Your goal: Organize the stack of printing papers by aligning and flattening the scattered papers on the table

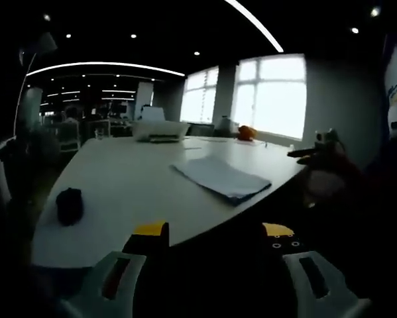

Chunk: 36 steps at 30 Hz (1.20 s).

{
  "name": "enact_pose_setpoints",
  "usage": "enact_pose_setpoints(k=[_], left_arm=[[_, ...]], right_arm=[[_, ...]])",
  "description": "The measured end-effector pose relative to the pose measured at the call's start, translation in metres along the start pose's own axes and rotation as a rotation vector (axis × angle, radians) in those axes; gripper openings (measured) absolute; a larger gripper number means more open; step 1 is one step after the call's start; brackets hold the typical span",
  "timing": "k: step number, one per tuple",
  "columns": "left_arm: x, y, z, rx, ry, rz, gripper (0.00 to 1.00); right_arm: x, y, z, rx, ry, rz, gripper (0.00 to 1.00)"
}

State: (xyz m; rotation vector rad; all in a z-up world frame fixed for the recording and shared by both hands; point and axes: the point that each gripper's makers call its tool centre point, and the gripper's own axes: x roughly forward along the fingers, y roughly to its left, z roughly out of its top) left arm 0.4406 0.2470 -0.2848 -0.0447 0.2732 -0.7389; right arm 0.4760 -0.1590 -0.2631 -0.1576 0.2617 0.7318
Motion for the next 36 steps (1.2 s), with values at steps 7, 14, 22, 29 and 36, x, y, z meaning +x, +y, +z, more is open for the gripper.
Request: enact_pose_setpoints(k=[7,14,22,29,36], left_arm=[[-0.004,0.0038,-0.0002,-0.021,-0.008,0.007,0.57],[-0.0028,-0.0023,-0.0001,-0.007,0.004,0.005,0.57],[-0.0022,-0.0049,0.0049,0.008,0.002,0.003,0.57],[-0.0035,-0.0019,0.0011,0.003,0.01,0.005,0.57],[-0.0042,-0.0007,0.0005,0.004,0.012,0.007,0.57]], right_arm=[[-0.0029,-0.0007,0.003,-0.016,-0.001,-0.008,0.44],[-0.0041,0.0022,-0.0039,-0.011,0.013,-0.003,0.44],[-0.0063,-0.0008,-0.0044,-0.006,0.012,-0.017,0.44],[-0.0033,0.0033,-0.0057,-0.01,0.022,-0.008,0.44],[-0.0041,0.0028,-0.0051,-0.012,0.021,-0.011,0.44]])
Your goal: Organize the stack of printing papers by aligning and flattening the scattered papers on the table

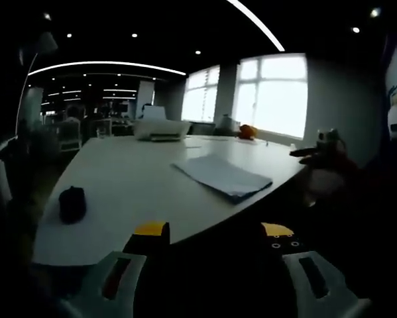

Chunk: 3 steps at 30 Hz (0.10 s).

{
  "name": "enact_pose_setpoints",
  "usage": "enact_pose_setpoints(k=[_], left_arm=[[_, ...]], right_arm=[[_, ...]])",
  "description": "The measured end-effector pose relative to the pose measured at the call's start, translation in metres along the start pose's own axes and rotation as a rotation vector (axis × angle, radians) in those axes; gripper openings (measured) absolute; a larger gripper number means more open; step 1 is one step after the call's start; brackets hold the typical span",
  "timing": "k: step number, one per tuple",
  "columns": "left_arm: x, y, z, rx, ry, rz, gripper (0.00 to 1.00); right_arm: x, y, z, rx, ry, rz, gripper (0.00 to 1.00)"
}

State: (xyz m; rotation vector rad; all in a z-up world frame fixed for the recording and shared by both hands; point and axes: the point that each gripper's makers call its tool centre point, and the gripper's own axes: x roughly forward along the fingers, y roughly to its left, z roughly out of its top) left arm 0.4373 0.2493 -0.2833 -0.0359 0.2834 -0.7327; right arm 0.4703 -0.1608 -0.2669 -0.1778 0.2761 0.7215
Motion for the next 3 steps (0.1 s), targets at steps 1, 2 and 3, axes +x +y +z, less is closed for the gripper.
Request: enact_pose_setpoints(k=[1,2,3], left_arm=[[0.0002,-0.0003,0.0,0.001,0.0,-0.001,0.57],[0.0004,-0.0006,0.0001,0.001,0.001,-0.002,0.57],[0.0006,-0.0011,0.0001,0.001,0.001,-0.003,0.57]], right_arm=[[-0.0001,-0.0003,-0.0001,0.0,0.0,-0.001,0.44],[-0.0002,-0.0006,-0.0005,0.001,0.001,-0.002,0.44],[-0.0002,-0.0007,-0.0011,0.002,0.002,-0.001,0.44]])
